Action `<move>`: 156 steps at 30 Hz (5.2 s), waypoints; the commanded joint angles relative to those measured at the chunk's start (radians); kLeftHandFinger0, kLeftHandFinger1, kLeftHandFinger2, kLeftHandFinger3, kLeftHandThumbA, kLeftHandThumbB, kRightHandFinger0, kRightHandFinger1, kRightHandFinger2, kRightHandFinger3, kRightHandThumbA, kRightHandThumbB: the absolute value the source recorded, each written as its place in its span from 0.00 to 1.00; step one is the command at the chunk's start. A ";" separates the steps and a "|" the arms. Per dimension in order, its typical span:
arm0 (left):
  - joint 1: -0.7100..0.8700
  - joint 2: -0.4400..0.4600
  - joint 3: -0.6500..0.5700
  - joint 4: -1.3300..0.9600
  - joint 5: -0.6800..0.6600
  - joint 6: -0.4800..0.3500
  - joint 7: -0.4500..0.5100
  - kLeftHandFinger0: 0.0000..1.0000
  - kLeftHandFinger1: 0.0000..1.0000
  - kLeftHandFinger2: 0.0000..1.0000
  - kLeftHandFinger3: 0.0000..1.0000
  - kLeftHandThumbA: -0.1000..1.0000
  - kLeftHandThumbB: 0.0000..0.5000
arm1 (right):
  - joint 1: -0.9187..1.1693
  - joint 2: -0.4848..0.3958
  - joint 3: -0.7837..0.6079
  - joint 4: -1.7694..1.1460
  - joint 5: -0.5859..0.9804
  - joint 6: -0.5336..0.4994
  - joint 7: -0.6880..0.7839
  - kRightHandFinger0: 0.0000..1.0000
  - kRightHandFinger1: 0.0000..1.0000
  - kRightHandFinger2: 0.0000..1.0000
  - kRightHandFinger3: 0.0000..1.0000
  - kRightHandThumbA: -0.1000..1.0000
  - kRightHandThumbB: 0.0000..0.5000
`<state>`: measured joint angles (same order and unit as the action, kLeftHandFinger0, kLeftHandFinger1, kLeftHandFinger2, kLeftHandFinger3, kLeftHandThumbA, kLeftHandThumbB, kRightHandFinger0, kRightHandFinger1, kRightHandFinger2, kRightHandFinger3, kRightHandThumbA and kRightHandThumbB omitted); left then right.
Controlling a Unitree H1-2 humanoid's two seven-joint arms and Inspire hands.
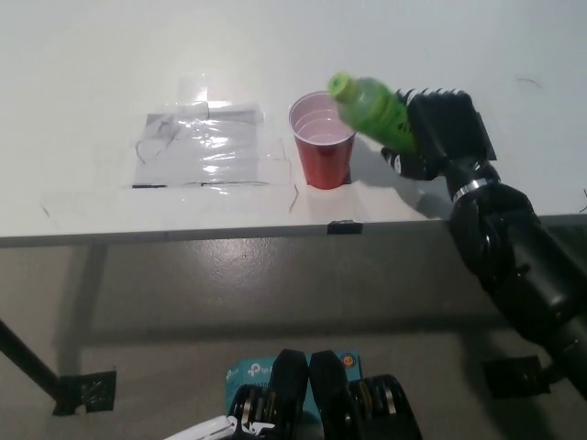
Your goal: The robot uses its right hand to pick up a bottle kept in the middle of the desk and tilt it into a cup kept next to it to pour water out
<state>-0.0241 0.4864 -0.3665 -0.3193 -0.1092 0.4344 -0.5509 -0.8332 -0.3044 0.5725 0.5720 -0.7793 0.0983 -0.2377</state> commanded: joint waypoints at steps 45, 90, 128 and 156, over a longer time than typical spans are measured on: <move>-0.011 0.015 0.007 -0.026 0.005 0.015 -0.029 1.00 1.00 1.00 1.00 0.40 1.00 | -0.244 -0.140 0.091 -0.098 -0.359 0.023 0.317 0.00 0.18 0.38 0.00 0.00 0.10; 0.004 0.009 0.022 -0.025 0.000 0.005 -0.024 1.00 1.00 1.00 1.00 0.39 1.00 | -0.367 -0.205 0.068 -0.135 -0.455 -0.049 0.412 0.00 0.05 0.33 0.08 0.00 0.09; -0.012 0.026 0.035 -0.048 0.004 0.024 -0.032 1.00 1.00 1.00 1.00 0.39 1.00 | -0.319 -0.288 0.159 -0.164 -0.650 -0.243 0.197 0.00 0.02 0.13 0.07 0.09 0.26; -0.004 0.022 0.029 -0.036 0.005 0.018 -0.033 1.00 1.00 1.00 1.00 0.39 1.00 | -0.313 -0.173 0.076 -0.156 -0.707 -0.070 0.557 0.00 0.00 0.14 0.09 0.37 0.03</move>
<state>-0.0252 0.4891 -0.3462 -0.3280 -0.0982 0.4458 -0.5703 -1.0856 -0.4714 0.6859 0.4479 -1.4570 -0.0483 0.2629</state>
